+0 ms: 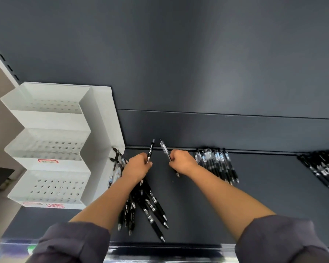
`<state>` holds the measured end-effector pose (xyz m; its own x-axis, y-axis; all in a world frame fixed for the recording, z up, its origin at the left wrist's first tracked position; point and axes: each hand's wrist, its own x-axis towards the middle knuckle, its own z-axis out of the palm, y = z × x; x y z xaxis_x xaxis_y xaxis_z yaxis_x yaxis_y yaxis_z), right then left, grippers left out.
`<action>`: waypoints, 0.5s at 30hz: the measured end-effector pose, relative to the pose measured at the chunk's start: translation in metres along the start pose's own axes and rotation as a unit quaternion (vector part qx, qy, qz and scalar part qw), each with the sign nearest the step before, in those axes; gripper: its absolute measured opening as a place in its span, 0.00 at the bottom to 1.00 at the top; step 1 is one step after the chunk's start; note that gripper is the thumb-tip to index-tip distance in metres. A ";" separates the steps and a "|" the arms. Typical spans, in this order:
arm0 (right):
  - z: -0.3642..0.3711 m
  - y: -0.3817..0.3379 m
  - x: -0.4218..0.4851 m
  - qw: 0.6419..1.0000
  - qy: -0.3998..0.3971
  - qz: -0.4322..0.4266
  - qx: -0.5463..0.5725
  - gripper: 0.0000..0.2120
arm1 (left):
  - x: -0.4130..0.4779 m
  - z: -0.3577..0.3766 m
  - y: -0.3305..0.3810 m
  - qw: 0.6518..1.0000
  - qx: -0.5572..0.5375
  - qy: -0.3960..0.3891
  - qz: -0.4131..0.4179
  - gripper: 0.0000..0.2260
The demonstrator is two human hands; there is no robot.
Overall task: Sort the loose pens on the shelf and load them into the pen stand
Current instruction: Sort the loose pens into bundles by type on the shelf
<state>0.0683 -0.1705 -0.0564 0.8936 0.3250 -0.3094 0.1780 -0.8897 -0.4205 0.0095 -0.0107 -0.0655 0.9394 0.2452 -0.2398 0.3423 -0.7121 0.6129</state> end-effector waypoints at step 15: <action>-0.039 0.087 -0.031 0.977 0.116 0.171 -0.056 0.07 | 0.013 0.066 0.065 0.992 -0.060 -0.023 0.105 0.08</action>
<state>0.0717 -0.2702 -0.0504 0.9757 -0.0678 -0.2082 -0.1154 -0.9673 -0.2257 0.0428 -0.0974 -0.0782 0.9892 0.0673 -0.1303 0.1420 -0.6607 0.7371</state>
